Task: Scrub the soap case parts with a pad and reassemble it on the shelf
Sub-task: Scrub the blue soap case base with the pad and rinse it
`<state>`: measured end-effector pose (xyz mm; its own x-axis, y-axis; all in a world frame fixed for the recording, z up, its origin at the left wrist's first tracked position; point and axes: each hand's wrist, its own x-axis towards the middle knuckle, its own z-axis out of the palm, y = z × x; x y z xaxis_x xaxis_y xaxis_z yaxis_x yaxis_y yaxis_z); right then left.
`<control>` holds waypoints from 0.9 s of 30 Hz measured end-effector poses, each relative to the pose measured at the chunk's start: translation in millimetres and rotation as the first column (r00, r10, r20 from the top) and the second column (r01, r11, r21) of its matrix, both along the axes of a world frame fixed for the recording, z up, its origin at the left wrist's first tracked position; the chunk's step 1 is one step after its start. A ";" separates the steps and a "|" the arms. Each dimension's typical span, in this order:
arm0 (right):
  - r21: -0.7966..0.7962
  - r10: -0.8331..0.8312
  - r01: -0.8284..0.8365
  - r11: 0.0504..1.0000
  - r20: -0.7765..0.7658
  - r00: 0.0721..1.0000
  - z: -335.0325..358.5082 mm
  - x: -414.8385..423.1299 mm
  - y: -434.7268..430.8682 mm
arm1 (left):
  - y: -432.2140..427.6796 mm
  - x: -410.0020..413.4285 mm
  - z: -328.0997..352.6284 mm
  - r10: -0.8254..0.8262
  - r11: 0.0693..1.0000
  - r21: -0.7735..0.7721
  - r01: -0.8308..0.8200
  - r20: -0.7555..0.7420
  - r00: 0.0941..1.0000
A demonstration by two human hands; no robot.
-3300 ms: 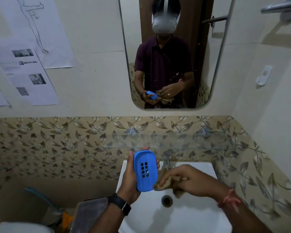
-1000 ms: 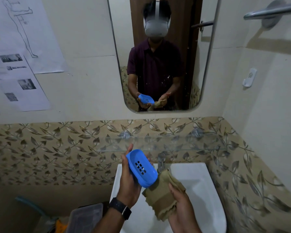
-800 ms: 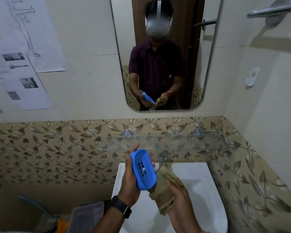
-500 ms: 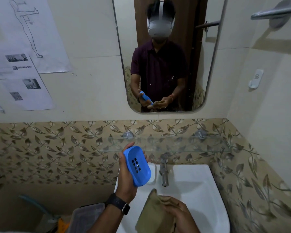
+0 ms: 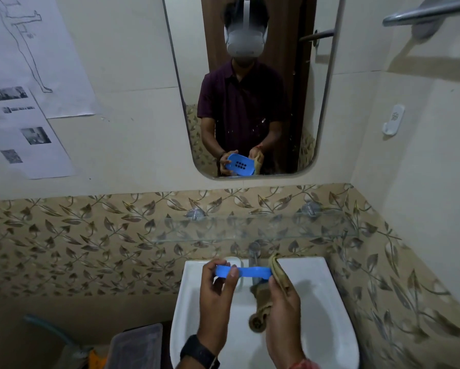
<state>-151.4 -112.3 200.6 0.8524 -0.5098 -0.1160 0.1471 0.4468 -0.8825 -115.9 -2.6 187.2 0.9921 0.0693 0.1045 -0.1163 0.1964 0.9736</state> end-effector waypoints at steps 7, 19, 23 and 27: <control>-0.860 0.213 0.067 0.505 0.200 0.957 -25.1 -12.9 9.1 | -14.5 -7.4 -15.5 0.035 0.999 -0.006 -0.035 0.026 0.999; -0.853 0.227 0.071 0.517 0.217 0.949 -19.0 -3.9 -16.0 | -14.0 -3.7 -14.8 0.040 0.993 -0.109 -0.044 -0.037 0.998; -0.280 0.061 -0.043 0.959 0.056 0.997 -6.8 7.2 -34.9 | -10.6 -3.8 -18.9 -0.046 0.989 -0.144 0.036 -0.064 0.997; 0.303 0.125 -0.125 0.945 0.020 0.992 -4.4 18.0 -44.2 | -8.6 0.5 -21.0 -0.143 0.981 -0.149 0.126 -0.107 0.984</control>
